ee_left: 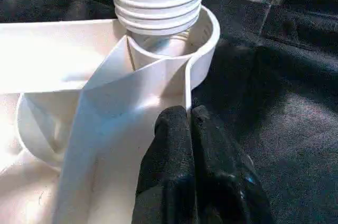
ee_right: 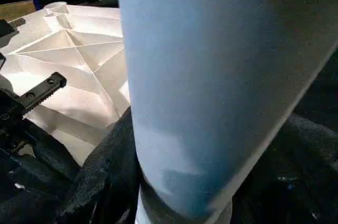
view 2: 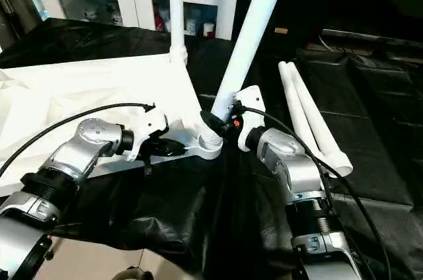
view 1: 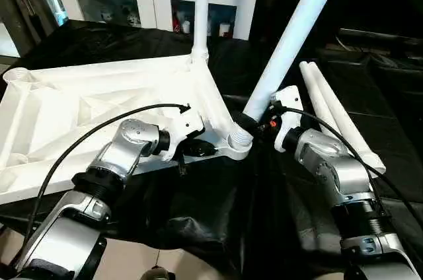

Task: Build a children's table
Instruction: Insert table leg to table base

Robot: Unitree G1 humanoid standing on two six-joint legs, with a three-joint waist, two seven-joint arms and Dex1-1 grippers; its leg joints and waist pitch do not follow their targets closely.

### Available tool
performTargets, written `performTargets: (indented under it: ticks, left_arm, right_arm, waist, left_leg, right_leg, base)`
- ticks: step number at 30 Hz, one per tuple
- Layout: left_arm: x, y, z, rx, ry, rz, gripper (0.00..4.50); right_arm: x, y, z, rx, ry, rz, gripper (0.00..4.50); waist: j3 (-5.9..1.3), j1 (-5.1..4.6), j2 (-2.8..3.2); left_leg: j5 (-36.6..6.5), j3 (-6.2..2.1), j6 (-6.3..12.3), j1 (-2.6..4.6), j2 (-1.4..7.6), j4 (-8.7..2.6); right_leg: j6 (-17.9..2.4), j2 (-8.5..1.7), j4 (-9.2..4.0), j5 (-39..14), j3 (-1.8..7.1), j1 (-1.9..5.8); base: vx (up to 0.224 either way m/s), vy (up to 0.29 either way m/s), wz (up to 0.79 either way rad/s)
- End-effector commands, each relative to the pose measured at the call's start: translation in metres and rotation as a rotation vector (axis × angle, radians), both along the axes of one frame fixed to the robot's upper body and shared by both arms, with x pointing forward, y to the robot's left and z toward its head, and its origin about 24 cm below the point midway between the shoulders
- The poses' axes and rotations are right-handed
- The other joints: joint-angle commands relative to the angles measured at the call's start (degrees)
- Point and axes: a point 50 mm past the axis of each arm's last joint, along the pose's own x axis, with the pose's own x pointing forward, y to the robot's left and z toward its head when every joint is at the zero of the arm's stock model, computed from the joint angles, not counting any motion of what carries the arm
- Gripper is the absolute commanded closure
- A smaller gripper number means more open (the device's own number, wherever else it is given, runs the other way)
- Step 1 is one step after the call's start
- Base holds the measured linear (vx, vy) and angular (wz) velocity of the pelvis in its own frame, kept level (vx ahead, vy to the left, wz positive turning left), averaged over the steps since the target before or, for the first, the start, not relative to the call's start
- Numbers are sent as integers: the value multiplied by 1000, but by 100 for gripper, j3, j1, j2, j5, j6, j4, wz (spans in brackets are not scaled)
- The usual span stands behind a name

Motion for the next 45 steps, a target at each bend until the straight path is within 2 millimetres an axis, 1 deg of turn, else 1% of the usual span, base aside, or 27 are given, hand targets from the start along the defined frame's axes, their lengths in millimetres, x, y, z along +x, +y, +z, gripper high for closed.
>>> performTargets:
  ticks: [1,3,4,10,16,19,20,23,25,26,27,28,29,30,33,34,35,36,37,41,45]
  left_arm:
    - [2,11,-3,33,18,32,450]
    - [1,12,-3,29,35,32,450]
    - [1,12,-3,28,35,33,406]
    - [1,14,-4,42,19,36,379]
    - [1,14,-4,39,23,37,379]
    - [1,14,-3,32,29,38,379]
    - [1,15,-3,28,32,37,408]
    - [0,16,-6,44,43,25,415]
    - [-2,16,-7,55,51,14,440]
    - [-2,16,-7,55,51,14,440]
    - [-3,16,-9,65,57,7,450]
    - [-3,16,-9,68,59,6,450]
    - [-3,16,-9,68,57,6,450]
    - [-2,15,-8,67,54,5,450]
    - [-1,13,-6,60,46,5,450]
    - [-1,13,-6,60,46,5,450]
    - [-1,12,-5,56,44,2,450]
    - [-1,11,-3,49,41,-4,450]
    - [-3,9,0,33,41,-19,450]
    - [-6,7,3,24,37,-46,450]
    - [-7,6,4,29,32,-64,450]
  right_arm:
    - [2,-1,3,-12,-2,5,262]
    - [2,-1,3,-13,-2,5,262]
    - [2,0,3,-13,-1,6,262]
    - [2,0,3,-15,-1,8,262]
    - [2,0,3,-15,-1,8,262]
    - [3,0,3,-15,0,9,262]
    - [2,0,2,-15,1,10,262]
    - [2,1,2,-18,5,20,262]
    - [2,2,2,-23,9,31,262]
    - [2,2,2,-23,9,31,262]
    - [1,3,0,-47,30,57,262]
    - [1,4,0,-52,34,62,262]
    - [1,4,-4,-82,57,85,262]
    - [0,5,-8,-127,91,114,262]
    - [1,6,-11,-153,117,129,262]
    - [1,6,-11,-153,117,129,262]
    - [1,6,-12,-160,121,131,262]
    - [2,6,-12,-167,126,133,262]
    - [3,6,-14,-178,142,131,262]
    - [4,5,-17,-192,187,137,262]
    - [5,4,-19,-198,227,157,262]
  waist:
    - [-440,7,16]
    - [-442,5,13]
    - [-444,5,15]
    - [-443,-1,21]
    - [-440,12,20]
    - [-441,14,22]
    - [-444,18,32]
    - [-442,14,29]
    - [-440,8,26]
    - [-443,10,41]
    - [-445,0,35]
    - [-445,-5,31]
    - [-443,-4,37]
    - [-440,-13,30]
    - [-432,-4,31]
    - [-429,-2,23]
    - [-431,1,29]
    - [-428,-3,-1]
    - [-429,-3,3]
    - [-436,-19,20]
    - [-438,-23,14]
  left_leg:
    - [-984,-119,10,143,261,-365]
    - [-982,-118,8,144,260,-363]
    - [-957,-117,15,144,260,-360]
    - [-963,-119,26,151,261,-365]
    - [-1027,-118,-10,152,264,-365]
    - [-1010,-118,-14,150,264,-366]
    - [-995,-120,-11,151,264,-365]
    - [-1018,-119,-13,156,264,-366]
    - [-1034,-122,-18,149,264,-370]
    - [-1028,-124,-19,152,262,-366]
    - [-1008,-122,-13,146,260,-367]
    - [-992,-122,-5,148,259,-366]
    - [-987,-124,-3,150,262,-368]
    - [-1026,-117,-12,149,254,-361]
    - [-1088,-122,-42,155,258,-362]
    - [-1094,-123,-50,155,263,-366]
    - [-1099,-123,-59,160,265,-365]
    - [-1121,-121,-58,161,264,-369]
    - [-1130,-122,-61,163,266,-367]
    - [-1044,-124,-52,158,273,-368]
    - [-1075,-118,-47,161,266,-361]
  right_leg:
    - [-1230,-492,-377,-674,267,294]
    - [-1235,-492,-375,-661,267,295]
    - [-1250,-489,-368,-608,267,294]
    - [-1254,-486,-369,-595,264,289]
    - [-1241,-493,-375,-686,269,287]
    - [-1245,-492,-371,-651,268,288]
    - [-1253,-494,-365,-615,269,290]
    - [-1258,-493,-371,-632,268,286]
    - [-1249,-492,-370,-653,266,290]
    - [-1251,-492,-367,-639,267,290]
    - [-1270,-484,-363,-573,266,298]
    - [-1277,-480,-359,-543,265,301]
    - [-1283,-485,-361,-542,264,298]
    - [-1299,-481,-370,-597,263,300]
    - [-1265,-494,-383,-781,270,300]
    - [-1254,-493,-384,-798,271,294]
    - [-1251,-495,-383,-798,272,291]
    - [-1243,-490,-387,-835,269,287]
    - [-1247,-497,-385,-860,271,288]
    - [-1281,-486,-366,-697,268,289]
    - [-1296,-486,-367,-672,269,291]
  base:
    - [0,0,0]
    - [0,0,0]
    - [0,0,0]
    - [0,0,0]
    - [0,0,0]
    - [0,0,0]
    - [0,0,0]
    - [0,0,0]
    - [0,0,0]
    - [0,0,0]
    - [0,0,0]
    - [0,0,0]
    - [0,0,0]
    - [0,0,0]
    - [0,0,0]
    - [0,0,0]
    - [0,0,0]
    - [0,0,0]
    - [0,0,0]
    - [0,0,0]
    - [0,0,0]
